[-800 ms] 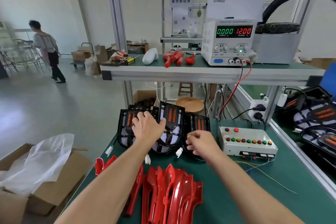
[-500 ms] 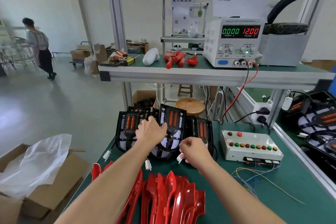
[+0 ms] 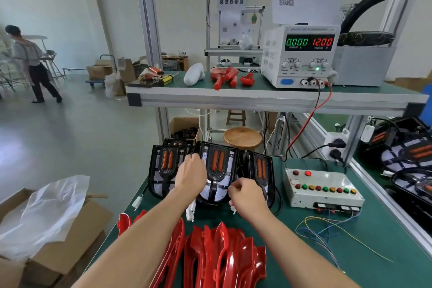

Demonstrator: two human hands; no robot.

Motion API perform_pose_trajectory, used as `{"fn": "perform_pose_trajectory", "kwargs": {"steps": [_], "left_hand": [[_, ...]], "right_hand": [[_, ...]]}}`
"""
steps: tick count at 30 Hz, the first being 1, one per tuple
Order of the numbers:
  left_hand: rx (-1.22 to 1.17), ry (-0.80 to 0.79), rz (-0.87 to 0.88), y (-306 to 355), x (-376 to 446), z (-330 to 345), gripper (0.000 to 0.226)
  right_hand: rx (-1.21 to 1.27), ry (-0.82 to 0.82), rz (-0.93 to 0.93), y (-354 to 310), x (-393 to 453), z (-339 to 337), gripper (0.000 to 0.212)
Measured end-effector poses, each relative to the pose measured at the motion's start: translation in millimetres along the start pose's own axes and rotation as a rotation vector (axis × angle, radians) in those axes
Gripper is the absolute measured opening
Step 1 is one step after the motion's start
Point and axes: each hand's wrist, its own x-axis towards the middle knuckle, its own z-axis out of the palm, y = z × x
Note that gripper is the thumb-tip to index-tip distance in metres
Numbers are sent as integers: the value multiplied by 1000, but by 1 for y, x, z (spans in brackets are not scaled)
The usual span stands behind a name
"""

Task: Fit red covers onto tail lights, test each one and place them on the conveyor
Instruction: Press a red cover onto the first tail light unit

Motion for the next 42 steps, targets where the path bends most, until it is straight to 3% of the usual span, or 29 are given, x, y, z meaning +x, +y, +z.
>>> {"fn": "perform_pose_trajectory", "kwargs": {"steps": [8,11,14,16,19,22,25,33,42], "left_hand": [[-192,252,90,12,-2,-41,20],[-210,300,199,26,-9,-72,22],[-235,298,299,48,-22,-104,28],[-244,269,402,68,-36,-123,28],[-220,175,518,98,-62,-141,26],[-160,30,577,121,-87,-140,24],[-34,-140,648,135,-116,-119,23],[145,-572,765,152,-191,-21,24],[209,-716,745,162,-199,39,21]], "right_hand": [[68,220,-174,-12,-11,-36,21],[177,192,-286,-21,-21,-63,51],[312,139,-364,-29,-43,-92,96],[401,155,-375,-36,-65,-111,111],[538,160,-380,-37,-107,-137,105],[552,246,-322,-21,-156,-152,60],[585,268,-111,14,-201,-160,26],[799,141,441,107,-291,-133,27],[580,11,629,160,-277,-120,39]]}}
